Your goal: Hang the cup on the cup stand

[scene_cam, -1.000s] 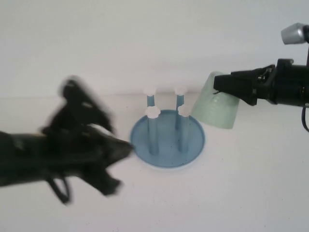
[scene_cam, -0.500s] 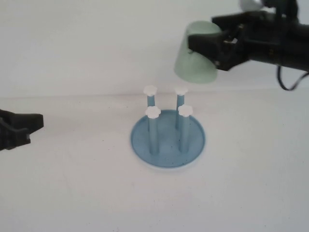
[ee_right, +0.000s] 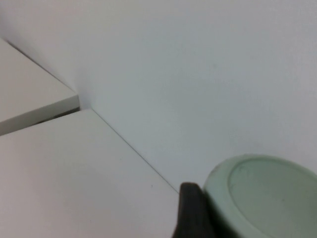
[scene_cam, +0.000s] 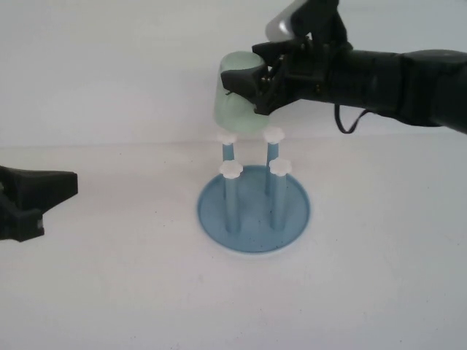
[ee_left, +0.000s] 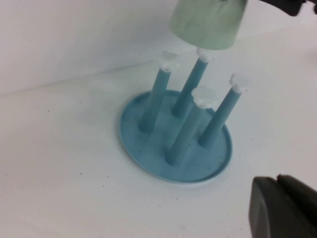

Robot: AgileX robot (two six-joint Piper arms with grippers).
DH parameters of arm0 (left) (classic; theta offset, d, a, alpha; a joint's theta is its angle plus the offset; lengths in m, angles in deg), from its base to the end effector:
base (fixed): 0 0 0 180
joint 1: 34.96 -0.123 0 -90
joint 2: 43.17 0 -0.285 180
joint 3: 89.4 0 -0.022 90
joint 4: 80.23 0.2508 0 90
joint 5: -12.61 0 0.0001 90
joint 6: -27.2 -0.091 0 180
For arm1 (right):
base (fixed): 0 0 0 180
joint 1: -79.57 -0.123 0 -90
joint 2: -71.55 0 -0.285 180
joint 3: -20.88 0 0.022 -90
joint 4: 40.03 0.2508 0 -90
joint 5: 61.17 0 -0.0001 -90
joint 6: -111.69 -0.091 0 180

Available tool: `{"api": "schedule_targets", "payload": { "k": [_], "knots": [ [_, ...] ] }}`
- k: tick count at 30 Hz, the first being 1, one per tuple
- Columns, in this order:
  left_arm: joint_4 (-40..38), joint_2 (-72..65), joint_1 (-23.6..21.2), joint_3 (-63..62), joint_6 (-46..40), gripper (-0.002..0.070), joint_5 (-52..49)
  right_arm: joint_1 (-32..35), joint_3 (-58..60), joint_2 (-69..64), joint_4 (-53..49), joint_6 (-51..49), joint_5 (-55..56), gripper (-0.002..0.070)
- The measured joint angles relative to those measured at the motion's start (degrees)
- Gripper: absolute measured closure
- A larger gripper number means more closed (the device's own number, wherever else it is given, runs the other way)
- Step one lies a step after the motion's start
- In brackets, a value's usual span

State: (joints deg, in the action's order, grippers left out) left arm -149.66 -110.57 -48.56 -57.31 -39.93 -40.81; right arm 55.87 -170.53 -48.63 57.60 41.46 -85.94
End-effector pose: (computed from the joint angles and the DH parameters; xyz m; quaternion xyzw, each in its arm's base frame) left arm 0.2014 -0.0217 0.3322 0.1609 0.8139 -0.2746 0.4861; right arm 0.4130 0.2227 0.2877 -0.3570 0.7016 0.2316 0.5715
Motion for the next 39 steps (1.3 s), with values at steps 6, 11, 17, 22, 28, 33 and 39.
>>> {"api": "schedule_targets", "payload": {
  "k": [6, 11, 17, 22, 28, 33, 39],
  "knots": [
    [0.39, 0.17, 0.00, 0.00, 0.08, 0.0675, 0.02, -0.86, -5.40, -5.30, 0.11, -0.96, 0.00, 0.0176],
    [2.12, 0.17, 0.00, 0.00, 0.72, 0.0675, 0.12, -1.19, -5.85, -8.45, 0.19, -1.08, 0.64, 0.0169],
    [2.37, 0.17, 0.00, 0.00, 1.17, 0.0675, 0.64, -1.19, -5.85, -10.01, 0.19, -2.12, 1.69, 0.0092],
    [2.37, 0.17, 0.00, 0.00, 1.17, 0.0675, 0.64, -1.19, -5.85, -9.91, 0.28, -2.12, 1.69, 0.0076],
    [2.37, 0.17, 0.00, 0.00, 1.17, 0.0674, 0.43, -1.19, -5.85, -8.65, 0.28, -3.30, 1.10, 0.0075],
    [2.37, 0.17, 0.00, 0.00, 1.17, 0.0675, -0.82, -1.19, -5.85, -4.25, -4.12, -8.19, 1.19, 0.0234],
    [2.37, 3.39, 0.00, 0.00, 1.17, 0.0675, -2.63, 0.19, -5.85, 6.67, -27.99, -26.64, -1.07, 0.0625]
  ]
}}
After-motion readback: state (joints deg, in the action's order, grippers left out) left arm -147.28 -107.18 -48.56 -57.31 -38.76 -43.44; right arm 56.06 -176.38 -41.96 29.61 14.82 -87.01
